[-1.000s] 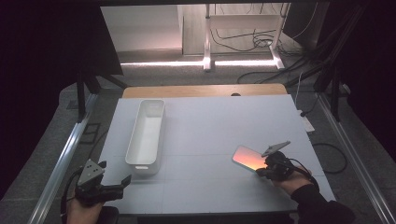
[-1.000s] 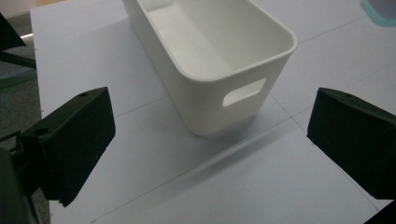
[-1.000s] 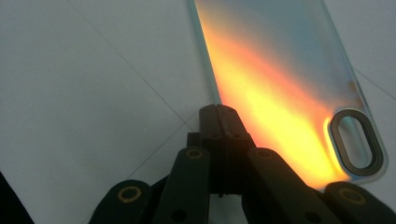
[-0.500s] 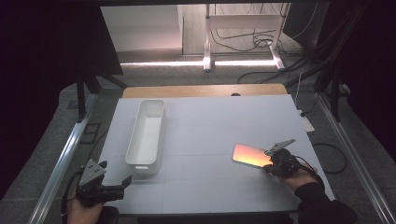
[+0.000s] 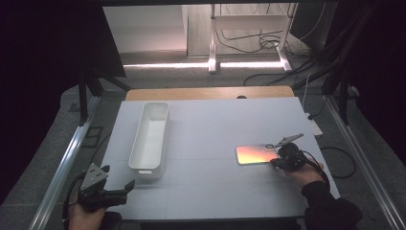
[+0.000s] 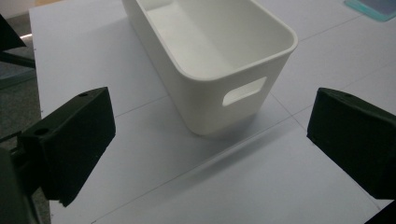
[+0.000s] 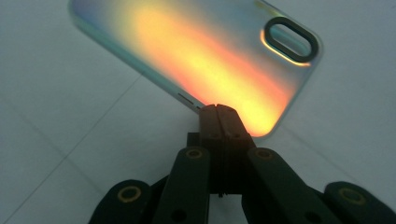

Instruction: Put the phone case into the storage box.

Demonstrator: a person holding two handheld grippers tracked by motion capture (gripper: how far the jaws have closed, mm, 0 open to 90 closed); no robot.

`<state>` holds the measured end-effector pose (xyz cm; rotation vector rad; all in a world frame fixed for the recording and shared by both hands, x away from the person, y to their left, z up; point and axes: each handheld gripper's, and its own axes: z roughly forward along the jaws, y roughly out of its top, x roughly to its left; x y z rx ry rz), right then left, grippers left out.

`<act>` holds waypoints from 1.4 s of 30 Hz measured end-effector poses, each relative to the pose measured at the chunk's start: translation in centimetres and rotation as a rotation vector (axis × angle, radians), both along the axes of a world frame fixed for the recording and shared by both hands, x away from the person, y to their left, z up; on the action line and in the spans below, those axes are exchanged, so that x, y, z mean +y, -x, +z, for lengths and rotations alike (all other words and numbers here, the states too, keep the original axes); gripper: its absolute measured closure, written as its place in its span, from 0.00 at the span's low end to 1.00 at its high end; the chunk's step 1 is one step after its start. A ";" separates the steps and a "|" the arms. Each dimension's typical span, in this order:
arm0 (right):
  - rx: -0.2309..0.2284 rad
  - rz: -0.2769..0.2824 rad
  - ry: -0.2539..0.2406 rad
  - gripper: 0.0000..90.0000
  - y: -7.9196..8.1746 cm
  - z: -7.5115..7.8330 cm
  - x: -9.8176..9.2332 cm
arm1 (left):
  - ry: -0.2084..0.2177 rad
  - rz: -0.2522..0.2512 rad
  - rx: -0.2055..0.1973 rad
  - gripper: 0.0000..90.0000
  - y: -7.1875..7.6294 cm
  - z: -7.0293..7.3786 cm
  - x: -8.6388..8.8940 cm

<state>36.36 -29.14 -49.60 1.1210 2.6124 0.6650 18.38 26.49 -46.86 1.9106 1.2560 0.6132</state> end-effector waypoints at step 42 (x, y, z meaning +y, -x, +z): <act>-0.109 0.067 -0.097 1.00 -5.3 1.0 9.1 | 0.005 -0.001 0.003 0.02 0.0 0.0 0.0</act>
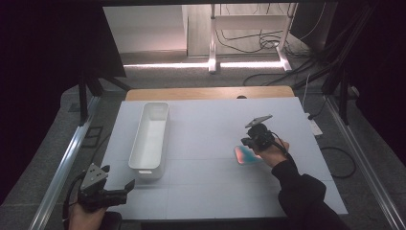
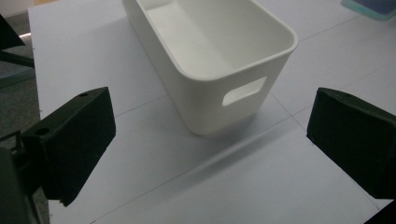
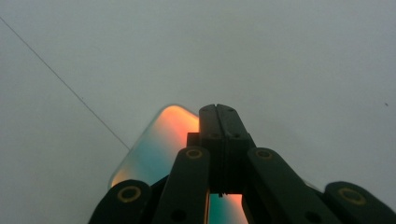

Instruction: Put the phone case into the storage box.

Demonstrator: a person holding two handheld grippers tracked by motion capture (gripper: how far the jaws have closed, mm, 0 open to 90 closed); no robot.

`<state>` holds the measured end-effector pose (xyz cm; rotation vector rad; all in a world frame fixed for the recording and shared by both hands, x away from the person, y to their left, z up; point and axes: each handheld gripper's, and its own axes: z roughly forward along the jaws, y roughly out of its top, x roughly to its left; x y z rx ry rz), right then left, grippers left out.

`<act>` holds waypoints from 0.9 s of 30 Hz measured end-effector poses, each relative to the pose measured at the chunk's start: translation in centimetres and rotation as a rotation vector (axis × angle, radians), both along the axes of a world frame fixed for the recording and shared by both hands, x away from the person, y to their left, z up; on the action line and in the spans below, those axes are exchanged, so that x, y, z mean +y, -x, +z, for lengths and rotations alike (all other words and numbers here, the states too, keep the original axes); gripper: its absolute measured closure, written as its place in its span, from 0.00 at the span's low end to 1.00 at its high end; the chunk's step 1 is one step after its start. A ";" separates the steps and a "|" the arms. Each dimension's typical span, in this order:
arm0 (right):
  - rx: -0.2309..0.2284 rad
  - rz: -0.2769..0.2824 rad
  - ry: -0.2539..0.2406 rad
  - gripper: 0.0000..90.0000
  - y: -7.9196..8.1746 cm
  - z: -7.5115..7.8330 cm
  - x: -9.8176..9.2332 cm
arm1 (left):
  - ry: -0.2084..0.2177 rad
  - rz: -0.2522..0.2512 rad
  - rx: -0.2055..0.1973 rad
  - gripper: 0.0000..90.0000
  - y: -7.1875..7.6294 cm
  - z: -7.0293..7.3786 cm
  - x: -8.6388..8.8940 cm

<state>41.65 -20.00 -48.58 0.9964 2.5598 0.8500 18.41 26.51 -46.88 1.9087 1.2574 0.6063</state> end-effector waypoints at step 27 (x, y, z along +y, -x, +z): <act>0.065 0.046 0.063 1.00 -0.3 -1.8 2.4 | 0.001 -0.003 -0.004 0.02 0.0 0.0 0.0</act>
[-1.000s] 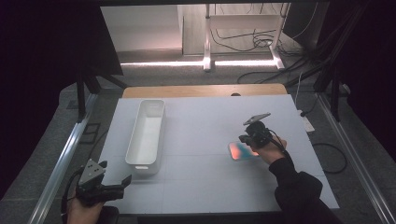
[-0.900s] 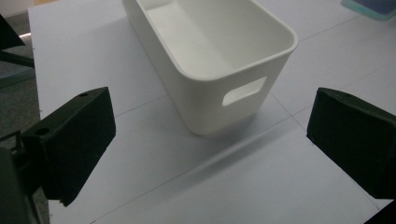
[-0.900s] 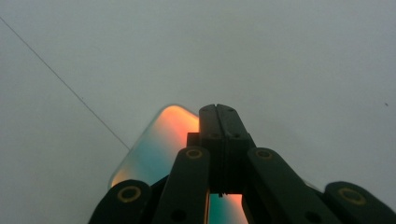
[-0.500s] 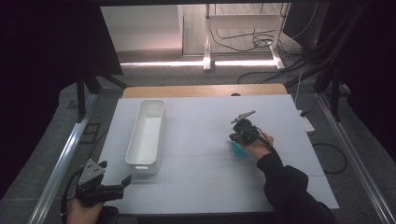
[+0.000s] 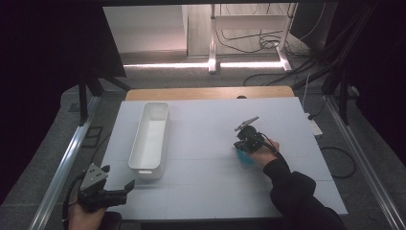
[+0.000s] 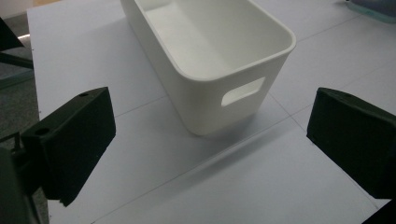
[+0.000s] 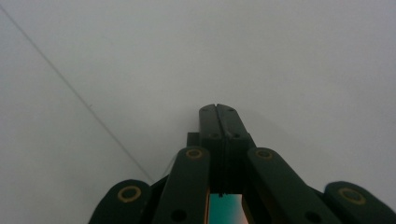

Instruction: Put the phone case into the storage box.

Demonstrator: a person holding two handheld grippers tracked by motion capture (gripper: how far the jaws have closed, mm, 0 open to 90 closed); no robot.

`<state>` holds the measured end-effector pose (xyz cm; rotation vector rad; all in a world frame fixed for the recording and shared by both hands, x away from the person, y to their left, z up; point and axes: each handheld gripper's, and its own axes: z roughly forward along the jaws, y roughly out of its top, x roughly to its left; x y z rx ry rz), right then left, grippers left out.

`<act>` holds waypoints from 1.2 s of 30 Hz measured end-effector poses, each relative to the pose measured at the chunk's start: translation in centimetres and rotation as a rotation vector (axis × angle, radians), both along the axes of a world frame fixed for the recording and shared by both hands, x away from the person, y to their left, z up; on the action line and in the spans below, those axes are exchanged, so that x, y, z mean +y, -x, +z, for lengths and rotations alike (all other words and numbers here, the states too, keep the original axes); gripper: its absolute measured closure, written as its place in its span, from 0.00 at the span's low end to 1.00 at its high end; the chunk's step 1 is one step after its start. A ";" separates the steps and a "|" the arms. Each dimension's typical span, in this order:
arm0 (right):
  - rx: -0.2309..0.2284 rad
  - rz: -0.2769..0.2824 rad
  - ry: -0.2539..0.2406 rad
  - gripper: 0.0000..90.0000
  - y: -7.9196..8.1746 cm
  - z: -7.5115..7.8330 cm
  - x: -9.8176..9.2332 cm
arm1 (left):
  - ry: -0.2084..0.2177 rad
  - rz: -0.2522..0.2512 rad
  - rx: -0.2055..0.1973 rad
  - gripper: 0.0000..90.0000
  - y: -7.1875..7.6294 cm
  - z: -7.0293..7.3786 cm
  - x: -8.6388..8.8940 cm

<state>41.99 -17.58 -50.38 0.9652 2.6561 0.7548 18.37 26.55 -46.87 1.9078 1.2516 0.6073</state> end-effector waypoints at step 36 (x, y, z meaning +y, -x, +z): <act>0.066 0.016 0.029 1.00 5.5 0.7 -5.2 | -0.006 -0.005 -0.001 0.02 0.0 0.0 -0.1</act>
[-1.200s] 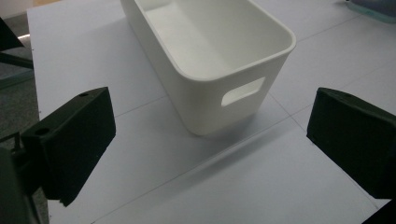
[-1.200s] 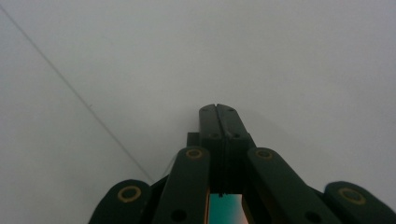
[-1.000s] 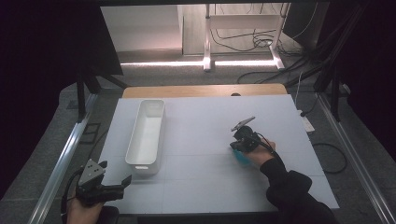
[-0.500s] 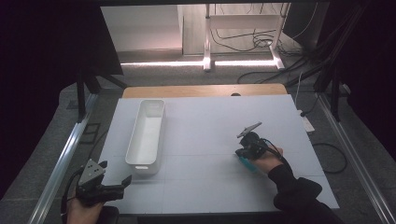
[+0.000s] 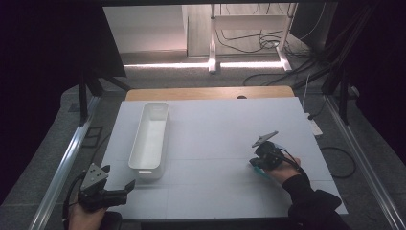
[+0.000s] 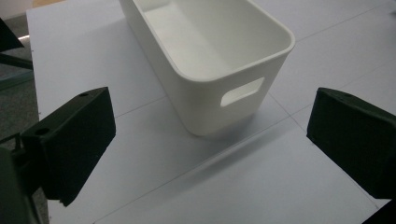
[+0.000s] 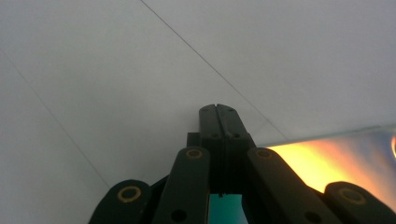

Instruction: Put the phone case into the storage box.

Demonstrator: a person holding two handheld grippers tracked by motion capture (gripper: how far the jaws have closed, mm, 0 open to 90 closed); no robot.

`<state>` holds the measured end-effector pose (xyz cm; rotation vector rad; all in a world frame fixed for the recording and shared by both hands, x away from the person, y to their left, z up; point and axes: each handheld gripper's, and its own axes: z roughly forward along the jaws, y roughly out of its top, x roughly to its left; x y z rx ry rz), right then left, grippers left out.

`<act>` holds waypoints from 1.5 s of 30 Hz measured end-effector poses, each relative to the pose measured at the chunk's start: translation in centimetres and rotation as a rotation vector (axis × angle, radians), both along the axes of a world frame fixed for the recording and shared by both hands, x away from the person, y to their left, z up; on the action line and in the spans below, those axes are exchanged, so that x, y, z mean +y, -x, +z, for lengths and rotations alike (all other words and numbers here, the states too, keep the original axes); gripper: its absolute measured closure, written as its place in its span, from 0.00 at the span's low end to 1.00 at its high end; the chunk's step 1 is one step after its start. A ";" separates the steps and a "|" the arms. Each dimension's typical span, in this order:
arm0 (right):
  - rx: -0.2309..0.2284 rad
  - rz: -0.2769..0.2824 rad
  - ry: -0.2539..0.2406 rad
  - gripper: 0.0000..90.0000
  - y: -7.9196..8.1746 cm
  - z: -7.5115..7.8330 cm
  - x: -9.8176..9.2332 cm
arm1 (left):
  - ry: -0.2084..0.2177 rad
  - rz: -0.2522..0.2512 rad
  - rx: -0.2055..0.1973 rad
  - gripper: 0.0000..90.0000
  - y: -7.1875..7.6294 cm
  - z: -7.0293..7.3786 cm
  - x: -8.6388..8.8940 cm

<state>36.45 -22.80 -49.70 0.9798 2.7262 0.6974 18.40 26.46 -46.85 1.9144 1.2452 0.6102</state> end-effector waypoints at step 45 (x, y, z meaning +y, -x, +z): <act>-0.053 -0.353 -0.011 1.00 -2.7 0.3 -10.0 | 0.008 -0.020 0.011 0.02 -0.2 0.0 0.0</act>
